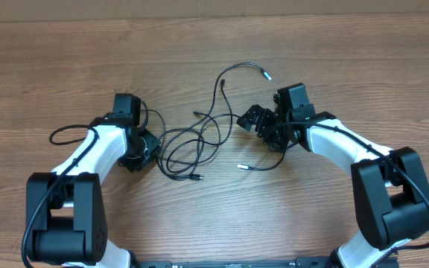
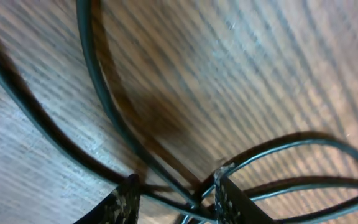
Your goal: Untangle cables
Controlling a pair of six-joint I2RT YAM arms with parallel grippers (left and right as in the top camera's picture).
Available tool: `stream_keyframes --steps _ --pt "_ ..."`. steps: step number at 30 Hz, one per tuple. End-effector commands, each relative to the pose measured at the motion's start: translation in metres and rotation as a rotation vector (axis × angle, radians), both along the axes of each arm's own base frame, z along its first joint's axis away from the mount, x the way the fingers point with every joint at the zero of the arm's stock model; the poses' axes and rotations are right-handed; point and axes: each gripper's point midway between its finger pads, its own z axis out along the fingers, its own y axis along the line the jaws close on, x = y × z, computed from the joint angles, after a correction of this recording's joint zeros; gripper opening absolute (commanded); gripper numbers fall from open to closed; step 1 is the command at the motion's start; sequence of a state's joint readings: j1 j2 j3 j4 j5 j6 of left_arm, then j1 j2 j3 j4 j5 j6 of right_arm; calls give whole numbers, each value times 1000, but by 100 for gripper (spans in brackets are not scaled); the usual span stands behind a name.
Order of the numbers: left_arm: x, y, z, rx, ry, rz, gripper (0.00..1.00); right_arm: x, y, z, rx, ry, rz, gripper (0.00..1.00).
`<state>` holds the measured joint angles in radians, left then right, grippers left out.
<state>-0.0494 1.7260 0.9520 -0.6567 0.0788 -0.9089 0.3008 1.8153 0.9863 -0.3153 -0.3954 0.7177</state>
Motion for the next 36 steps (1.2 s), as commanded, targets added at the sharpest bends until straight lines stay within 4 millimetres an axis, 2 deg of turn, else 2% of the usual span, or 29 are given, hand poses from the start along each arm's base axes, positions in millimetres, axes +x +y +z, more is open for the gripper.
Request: stream_keyframes --steps 1,8,12,15,18,22,25,32,36 --pt "-10 1 -13 -9 38 37 41 0 -9 -9 -50 5 -15 100" --pt "1 1 -12 -8 -7 47 46 0 -9 -9 -50 5 -15 100" --pt "-3 -8 -11 -60 10 45 44 0 -9 -9 -50 5 -15 100" --pt "-9 -11 -11 -81 37 43 52 0 -9 -9 -50 5 -15 100" --pt "-8 -10 -11 -85 34 52 53 0 -9 -9 -50 5 -15 100" --pt "-2 -15 -1 -182 39 138 64 0 -9 -9 -50 5 -15 100" --pt "6 -11 7 -228 25 190 73 0 -9 -8 -50 5 -15 100" --pt "11 7 22 -221 40 245 76 0 -9 -9 -50 5 -15 100" --pt "13 8 34 -227 58 252 77 0 -9 -8 -50 5 -15 100"
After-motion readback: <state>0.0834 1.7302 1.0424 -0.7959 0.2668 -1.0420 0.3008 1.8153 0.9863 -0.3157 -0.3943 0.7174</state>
